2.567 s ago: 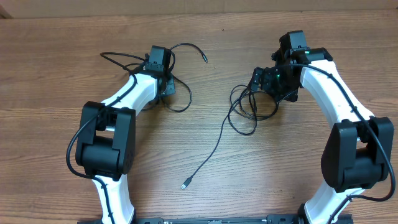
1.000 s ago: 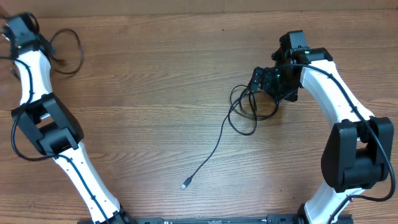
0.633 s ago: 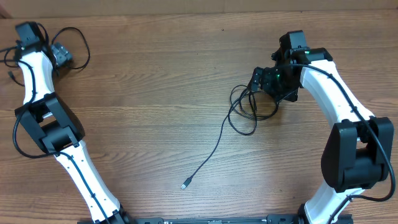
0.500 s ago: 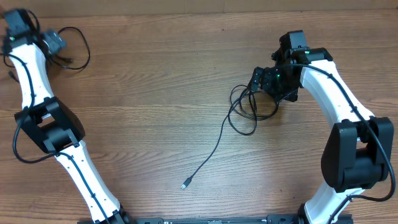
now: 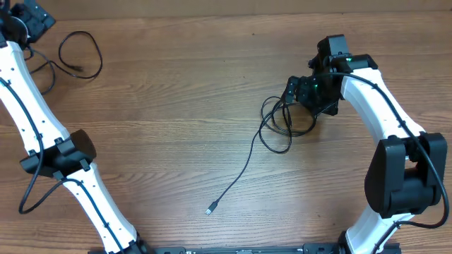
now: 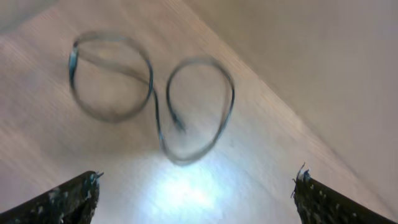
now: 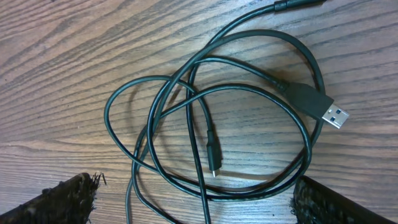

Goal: Untangle cables

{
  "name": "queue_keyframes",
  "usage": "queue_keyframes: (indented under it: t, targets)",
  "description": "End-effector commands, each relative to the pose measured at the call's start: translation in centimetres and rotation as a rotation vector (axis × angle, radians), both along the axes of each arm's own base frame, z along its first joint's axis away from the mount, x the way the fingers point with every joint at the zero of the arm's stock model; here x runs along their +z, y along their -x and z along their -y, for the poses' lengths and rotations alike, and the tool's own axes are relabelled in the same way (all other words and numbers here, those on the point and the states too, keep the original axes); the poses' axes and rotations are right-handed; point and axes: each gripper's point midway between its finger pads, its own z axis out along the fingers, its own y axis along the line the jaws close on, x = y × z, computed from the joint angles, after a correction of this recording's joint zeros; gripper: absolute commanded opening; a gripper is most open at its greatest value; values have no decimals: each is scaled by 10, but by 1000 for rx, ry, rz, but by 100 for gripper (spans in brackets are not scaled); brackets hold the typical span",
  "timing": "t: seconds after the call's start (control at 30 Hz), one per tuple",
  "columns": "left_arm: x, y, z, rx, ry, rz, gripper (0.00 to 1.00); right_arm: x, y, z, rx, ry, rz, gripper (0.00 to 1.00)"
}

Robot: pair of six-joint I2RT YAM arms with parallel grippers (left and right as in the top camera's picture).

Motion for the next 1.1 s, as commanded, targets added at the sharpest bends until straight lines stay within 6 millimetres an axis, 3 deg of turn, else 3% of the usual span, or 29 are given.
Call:
queue_keyframes:
  t: [0.0,0.07,0.13,0.3,0.57,0.67,0.8,1.07]
  targets:
    - [39,33,25,-3,-35,-13,100,11,-2,0,4,5,36,100]
    - [49,50,30,0,-71,-43,99,11,-2,0,4,5,36,100]
    - [75,55,49,-86,-99,8,100,11,-2,0,4,5,36,100]
    - [113,63,92,-194,-64,118,99,11,-2,0,4,5,36,100]
    - [140,72,155,-343,-140,147,100,11,-2,0,4,5,36,100]
    - [141,84,163,-334,-185,102,99,11,-2,0,4,5,36,100]
    - [131,107,158,-286,-191,9,99,11,-2,0,4,5,36,100]
    - [87,188,135,-39,-177,-216,99,11,-2,0,4,5,36,100]
